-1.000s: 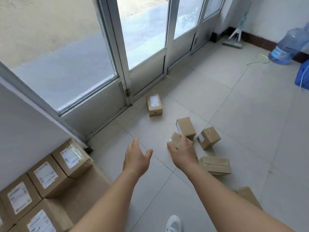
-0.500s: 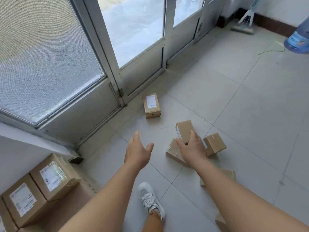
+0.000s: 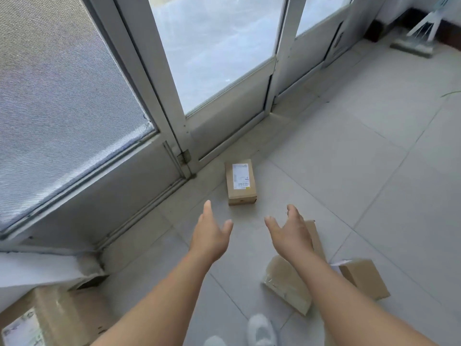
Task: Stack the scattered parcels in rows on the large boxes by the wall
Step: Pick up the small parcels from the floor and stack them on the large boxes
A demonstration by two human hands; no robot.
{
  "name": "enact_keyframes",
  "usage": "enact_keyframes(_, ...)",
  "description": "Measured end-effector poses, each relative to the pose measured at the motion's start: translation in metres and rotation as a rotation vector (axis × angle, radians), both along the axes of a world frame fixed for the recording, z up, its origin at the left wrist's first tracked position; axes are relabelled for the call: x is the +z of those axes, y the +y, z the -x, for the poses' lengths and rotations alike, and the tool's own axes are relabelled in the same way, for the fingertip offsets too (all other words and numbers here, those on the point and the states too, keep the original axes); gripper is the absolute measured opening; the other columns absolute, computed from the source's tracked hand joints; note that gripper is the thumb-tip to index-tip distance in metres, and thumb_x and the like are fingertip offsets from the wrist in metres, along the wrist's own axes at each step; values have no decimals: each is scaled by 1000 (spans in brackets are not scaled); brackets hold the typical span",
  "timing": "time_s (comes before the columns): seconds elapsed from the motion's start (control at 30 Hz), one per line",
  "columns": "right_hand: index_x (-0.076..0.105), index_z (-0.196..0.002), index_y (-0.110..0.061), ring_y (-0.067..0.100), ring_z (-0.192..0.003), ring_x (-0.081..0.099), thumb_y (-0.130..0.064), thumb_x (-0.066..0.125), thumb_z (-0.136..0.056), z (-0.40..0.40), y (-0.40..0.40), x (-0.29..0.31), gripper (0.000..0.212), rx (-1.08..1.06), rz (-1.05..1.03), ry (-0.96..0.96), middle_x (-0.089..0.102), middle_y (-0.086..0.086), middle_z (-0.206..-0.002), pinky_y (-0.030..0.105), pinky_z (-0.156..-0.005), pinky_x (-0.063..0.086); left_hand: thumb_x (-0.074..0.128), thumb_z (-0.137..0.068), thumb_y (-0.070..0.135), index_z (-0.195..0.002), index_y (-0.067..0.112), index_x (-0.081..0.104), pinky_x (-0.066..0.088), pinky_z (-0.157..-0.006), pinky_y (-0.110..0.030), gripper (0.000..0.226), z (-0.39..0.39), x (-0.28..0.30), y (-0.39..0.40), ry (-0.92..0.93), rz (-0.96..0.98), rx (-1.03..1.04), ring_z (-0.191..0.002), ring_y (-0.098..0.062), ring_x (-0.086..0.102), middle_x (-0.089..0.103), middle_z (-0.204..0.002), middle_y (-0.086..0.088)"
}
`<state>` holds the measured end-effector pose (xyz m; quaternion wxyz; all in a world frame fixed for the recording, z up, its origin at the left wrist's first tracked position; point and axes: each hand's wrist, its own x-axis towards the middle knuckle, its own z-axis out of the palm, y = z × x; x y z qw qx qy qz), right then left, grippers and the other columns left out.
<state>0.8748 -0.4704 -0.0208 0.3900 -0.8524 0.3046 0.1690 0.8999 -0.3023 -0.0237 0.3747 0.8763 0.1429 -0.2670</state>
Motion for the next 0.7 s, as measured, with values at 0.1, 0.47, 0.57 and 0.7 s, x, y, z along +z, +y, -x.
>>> enact_keyframes(0.1, 18, -151, -15, 23, -139, 31, -46, 49, -94, -42, -2, -42, 72, 16, -14, 21, 27, 3, -155, 37, -108, 31, 48, -97, 37, -153, 23, 1, 29, -108, -37, 75, -32, -41, -3, 20, 1, 32, -142, -23, 29, 23, -158, -2)
enact_keyframes(0.47, 10, -153, -17, 23, -140, 32, -46, 48, -95, -153, -18, -237, 74, 98, -51, 165, 23, 1, -157, 35, -104, 32, 46, -98, 40, -153, 26, -1, 31, -107, -38, 74, -142, -232, -32, 140, 17, 115, -140, -25, 31, 26, -157, -1)
enact_keyframes(0.57, 10, -152, -17, 25, -138, 34, -43, 48, -96, -170, -22, -281, 73, 127, -58, 190, 23, 2, -157, 33, -99, 35, 45, -98, 39, -154, 24, -1, 31, -108, -37, 73, -159, -278, -38, 166, 20, 76, -141, -24, 29, 23, -158, -2)
enact_keyframes(0.7, 9, -152, -18, 25, -131, 41, -43, 50, -95, -189, -25, -330, 74, 98, -91, 216, 30, 3, -153, 29, -86, 37, 44, -99, 39, -154, 20, -1, 31, -107, -35, 73, -178, -325, -43, 215, -17, 18, -141, -25, 29, 21, -159, -2)
